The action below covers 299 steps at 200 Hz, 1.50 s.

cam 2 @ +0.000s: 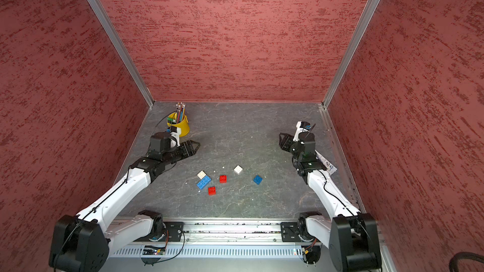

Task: Assemble the letter y with lego
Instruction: Move the lego brick at the center of the board.

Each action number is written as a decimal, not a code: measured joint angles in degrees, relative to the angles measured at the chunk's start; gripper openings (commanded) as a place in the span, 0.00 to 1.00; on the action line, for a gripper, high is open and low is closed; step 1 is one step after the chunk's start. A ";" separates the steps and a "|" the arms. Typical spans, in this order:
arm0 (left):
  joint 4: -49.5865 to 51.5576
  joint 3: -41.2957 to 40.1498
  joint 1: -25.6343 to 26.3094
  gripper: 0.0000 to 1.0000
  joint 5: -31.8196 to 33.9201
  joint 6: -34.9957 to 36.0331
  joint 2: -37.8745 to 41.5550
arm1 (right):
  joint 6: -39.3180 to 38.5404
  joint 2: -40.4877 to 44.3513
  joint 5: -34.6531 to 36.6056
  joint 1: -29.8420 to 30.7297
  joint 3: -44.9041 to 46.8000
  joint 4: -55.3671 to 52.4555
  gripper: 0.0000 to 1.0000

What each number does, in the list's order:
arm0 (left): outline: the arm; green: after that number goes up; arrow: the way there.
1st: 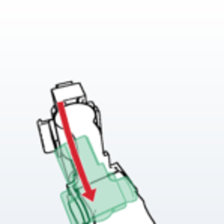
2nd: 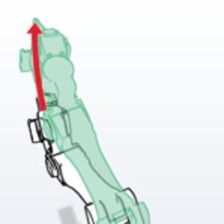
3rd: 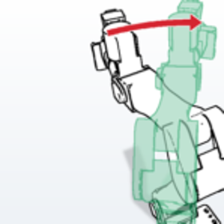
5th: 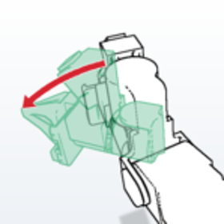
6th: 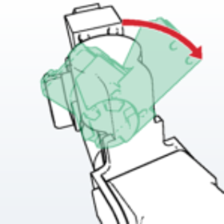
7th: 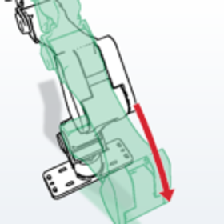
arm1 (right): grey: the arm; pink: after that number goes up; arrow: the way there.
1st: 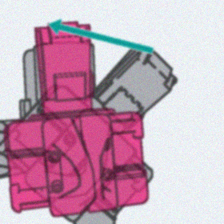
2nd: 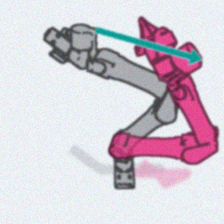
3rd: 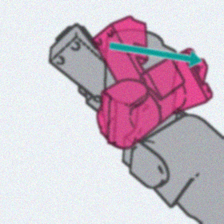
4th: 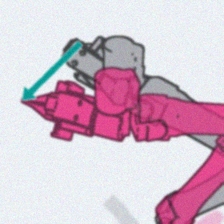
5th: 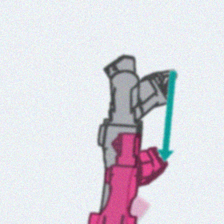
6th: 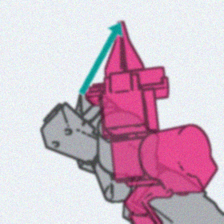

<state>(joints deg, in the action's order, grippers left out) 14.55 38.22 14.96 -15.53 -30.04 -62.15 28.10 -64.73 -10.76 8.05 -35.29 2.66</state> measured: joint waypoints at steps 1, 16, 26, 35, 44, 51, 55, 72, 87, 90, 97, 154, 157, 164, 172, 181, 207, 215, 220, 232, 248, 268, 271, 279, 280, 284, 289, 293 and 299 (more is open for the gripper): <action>0.04 -0.04 0.15 0.69 -0.02 0.00 0.00 | -0.02 -0.07 -0.02 0.13 0.00 -0.13 0.52; 0.52 -1.33 3.72 0.69 -0.17 -1.79 -0.24 | -1.18 -1.86 -0.07 4.48 -0.04 -3.39 0.53; 0.87 -2.21 6.43 0.68 -0.02 -3.17 -0.79 | -1.81 -3.30 -0.04 7.67 -0.04 -4.85 0.54; 0.94 -2.99 8.66 0.68 0.07 -4.24 -1.51 | -2.23 -4.63 -0.02 10.40 -0.07 -5.95 0.54; 0.90 -3.69 10.56 0.68 0.09 -5.22 -2.34 | -2.71 -6.27 0.00 13.27 -0.39 -6.97 0.54; 0.94 -4.15 11.89 0.68 0.09 -5.84 -3.06 | -3.19 -7.61 0.11 15.52 -0.96 -7.76 0.54; 0.94 -4.35 12.39 0.68 0.13 -6.19 -3.39 | -3.39 -8.26 0.22 16.55 -1.29 -8.11 0.54; 1.01 -4.76 14.16 0.68 0.11 -7.06 -4.81 | -4.74 -11.41 0.92 20.96 -3.43 -9.35 0.54; 1.01 -4.79 15.15 0.68 0.09 -7.56 -5.35 | -6.12 -13.97 1.33 23.96 -5.55 -10.01 0.55; 1.01 -4.79 15.28 0.68 0.09 -7.63 -5.35 | -6.43 -14.47 1.40 24.52 -5.99 -10.14 0.56; 0.98 -4.79 15.52 0.68 0.09 -7.72 -5.35 | -7.17 -15.61 1.68 25.59 -7.04 -10.54 0.57; 0.83 -5.38 15.91 0.68 0.22 -8.57 -5.35 | -13.29 -25.94 3.74 32.52 -14.03 -13.92 0.61; 0.83 -5.46 15.91 0.68 0.22 -8.61 -5.35 | -13.60 -26.45 3.82 32.81 -14.25 -14.12 0.61; 0.81 -5.66 15.91 0.68 0.22 -8.74 -5.35 | -14.10 -27.52 4.11 33.46 -14.75 -14.69 0.61; 0.81 -5.88 15.91 0.68 0.26 -8.87 -5.35 | -14.69 -28.63 4.52 34.16 -15.28 -15.19 0.61; 0.70 -6.08 15.91 0.68 0.37 -9.01 -5.35 | -15.13 -29.64 4.94 34.82 -15.80 -15.80 0.60; 0.66 -6.40 15.91 0.68 0.61 -9.16 -5.35 | -16.37 -32.28 6.86 36.57 -17.35 -17.09 0.57; 0.57 -6.40 15.91 0.68 0.63 -9.16 -5.35 | -16.63 -33.14 7.61 37.00 -17.94 -17.51 0.56; 0.50 -6.40 15.91 0.68 0.63 -9.16 -5.35 | -16.79 -33.62 8.07 37.29 -18.34 -17.73 0.55; 0.46 -6.40 15.91 0.68 0.68 -9.16 -5.35 | -17.05 -34.64 9.18 37.75 -19.10 -18.23 0.51; 0.44 -6.43 15.91 0.68 0.76 -9.16 -5.38 | -17.22 -35.67 10.36 38.05 -19.98 -18.71 0.43; 0.42 -6.43 15.91 0.68 0.87 -9.16 -5.46 | -17.22 -36.65 11.96 38.21 -20.61 -18.97 0.36; 0.42 -6.43 15.91 0.68 0.87 -9.16 -5.46 | -17.29 -36.72 12.26 38.21 -20.61 -18.97 0.36; 0.39 -6.43 15.91 0.68 0.90 -9.14 -5.51 | -17.25 -36.76 12.98 38.25 -20.63 -18.97 0.34; 0.39 -6.43 15.91 0.68 0.90 -9.14 -5.51 | -17.22 -36.76 13.05 38.25 -20.63 -18.97 0.34; 0.37 -6.43 15.91 0.68 0.92 -9.14 -5.53 | -17.25 -36.76 13.64 38.25 -20.65 -18.99 0.33; 0.31 -6.43 15.91 0.68 0.96 -9.14 -5.60 | -17.22 -36.76 14.10 38.23 -20.65 -19.04 0.33; 0.22 -6.43 15.91 0.68 0.98 -9.14 -5.70 | -17.16 -36.76 14.51 38.23 -20.65 -19.06 0.32; -0.02 -6.43 15.91 0.68 1.01 -9.14 -5.92 | -17.22 -36.76 15.10 38.16 -20.65 -19.10 0.31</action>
<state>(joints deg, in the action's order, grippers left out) 14.52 31.79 30.87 -14.52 -39.18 -68.07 10.87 -101.49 4.34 46.22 -55.94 -16.45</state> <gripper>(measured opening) 0.683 0.351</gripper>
